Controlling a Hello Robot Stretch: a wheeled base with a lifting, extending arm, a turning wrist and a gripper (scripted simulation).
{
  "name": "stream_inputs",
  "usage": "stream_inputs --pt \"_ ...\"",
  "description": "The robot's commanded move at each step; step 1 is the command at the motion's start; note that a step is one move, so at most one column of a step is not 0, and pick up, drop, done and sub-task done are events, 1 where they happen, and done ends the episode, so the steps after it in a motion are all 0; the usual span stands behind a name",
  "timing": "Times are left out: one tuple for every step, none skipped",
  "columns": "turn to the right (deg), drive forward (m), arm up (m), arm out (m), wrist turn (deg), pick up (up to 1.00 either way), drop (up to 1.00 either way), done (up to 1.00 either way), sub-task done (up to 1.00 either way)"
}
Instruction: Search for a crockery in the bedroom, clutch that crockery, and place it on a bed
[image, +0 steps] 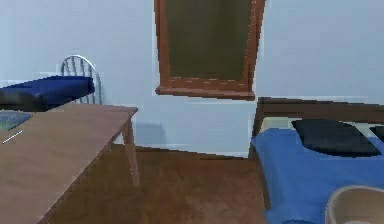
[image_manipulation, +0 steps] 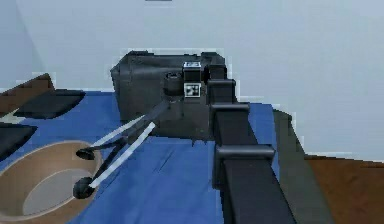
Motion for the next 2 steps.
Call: stream_inputs --pt "-45.0 0.00 0.00 0.00 0.0 0.00 0.00 0.00 0.00" --pt "45.0 0.00 0.00 0.00 0.0 0.00 0.00 0.00 0.00"
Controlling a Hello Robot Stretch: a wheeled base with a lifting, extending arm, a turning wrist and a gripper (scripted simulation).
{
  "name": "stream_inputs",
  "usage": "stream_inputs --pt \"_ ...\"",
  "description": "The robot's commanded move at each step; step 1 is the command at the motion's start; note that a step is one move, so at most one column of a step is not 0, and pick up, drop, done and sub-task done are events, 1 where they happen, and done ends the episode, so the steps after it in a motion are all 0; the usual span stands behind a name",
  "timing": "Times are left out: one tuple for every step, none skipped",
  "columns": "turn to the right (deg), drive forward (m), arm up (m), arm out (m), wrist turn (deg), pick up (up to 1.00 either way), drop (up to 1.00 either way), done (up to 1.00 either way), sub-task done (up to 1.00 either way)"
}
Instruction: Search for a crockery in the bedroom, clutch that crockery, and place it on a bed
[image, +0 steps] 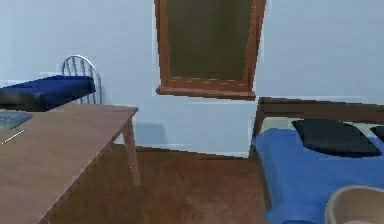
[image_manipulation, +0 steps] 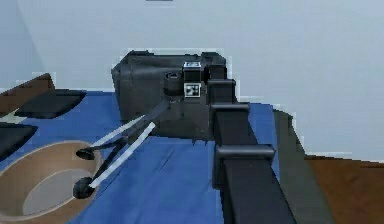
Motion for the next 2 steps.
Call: stream_inputs --pt "9.0 0.00 0.00 0.00 0.0 0.00 0.00 0.00 0.00" --pt "0.0 0.50 0.00 0.00 0.0 0.00 0.00 0.00 0.00"
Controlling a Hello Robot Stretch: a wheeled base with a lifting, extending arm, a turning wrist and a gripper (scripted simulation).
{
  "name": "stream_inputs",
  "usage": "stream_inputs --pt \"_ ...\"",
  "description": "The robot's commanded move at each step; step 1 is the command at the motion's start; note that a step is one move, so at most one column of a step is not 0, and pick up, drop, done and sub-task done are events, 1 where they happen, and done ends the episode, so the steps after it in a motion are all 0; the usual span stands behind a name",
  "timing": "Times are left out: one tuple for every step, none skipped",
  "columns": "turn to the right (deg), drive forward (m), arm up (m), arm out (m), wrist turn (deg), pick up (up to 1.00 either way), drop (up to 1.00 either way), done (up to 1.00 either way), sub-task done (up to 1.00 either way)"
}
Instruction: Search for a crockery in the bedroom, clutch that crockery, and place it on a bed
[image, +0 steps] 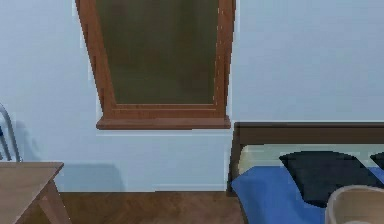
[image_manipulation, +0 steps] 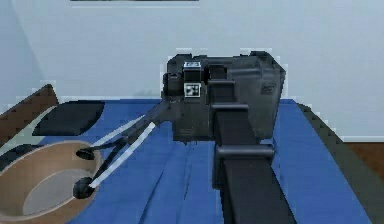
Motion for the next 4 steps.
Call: stream_inputs --pt "0.0 0.00 0.00 0.22 0.0 0.00 0.00 0.00 0.00" --pt "0.0 0.00 0.00 0.00 45.0 0.00 0.00 0.00 0.00" --pt "0.0 0.00 0.00 0.00 45.0 0.00 0.00 0.00 0.00" --pt "0.0 0.00 0.00 0.00 33.0 0.00 0.00 0.00 0.00"
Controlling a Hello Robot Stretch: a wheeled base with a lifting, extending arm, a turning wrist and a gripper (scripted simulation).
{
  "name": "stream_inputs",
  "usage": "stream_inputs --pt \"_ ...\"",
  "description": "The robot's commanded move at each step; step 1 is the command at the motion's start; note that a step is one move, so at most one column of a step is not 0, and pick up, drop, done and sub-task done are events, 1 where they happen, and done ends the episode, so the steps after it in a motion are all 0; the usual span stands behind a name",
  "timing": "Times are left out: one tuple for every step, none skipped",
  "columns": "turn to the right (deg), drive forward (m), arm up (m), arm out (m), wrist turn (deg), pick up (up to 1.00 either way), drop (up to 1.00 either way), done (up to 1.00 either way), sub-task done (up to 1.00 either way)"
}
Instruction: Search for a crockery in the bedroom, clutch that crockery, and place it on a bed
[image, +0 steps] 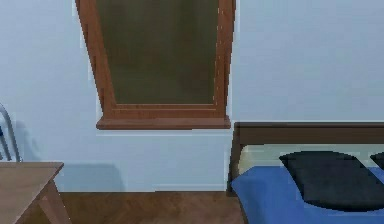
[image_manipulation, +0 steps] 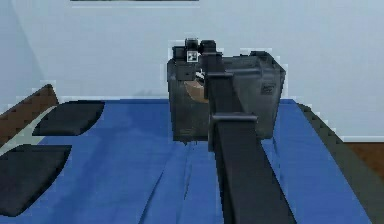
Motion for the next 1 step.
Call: stream_inputs --pt "0.0 0.00 -0.22 0.00 0.0 0.00 0.00 0.00 0.00"
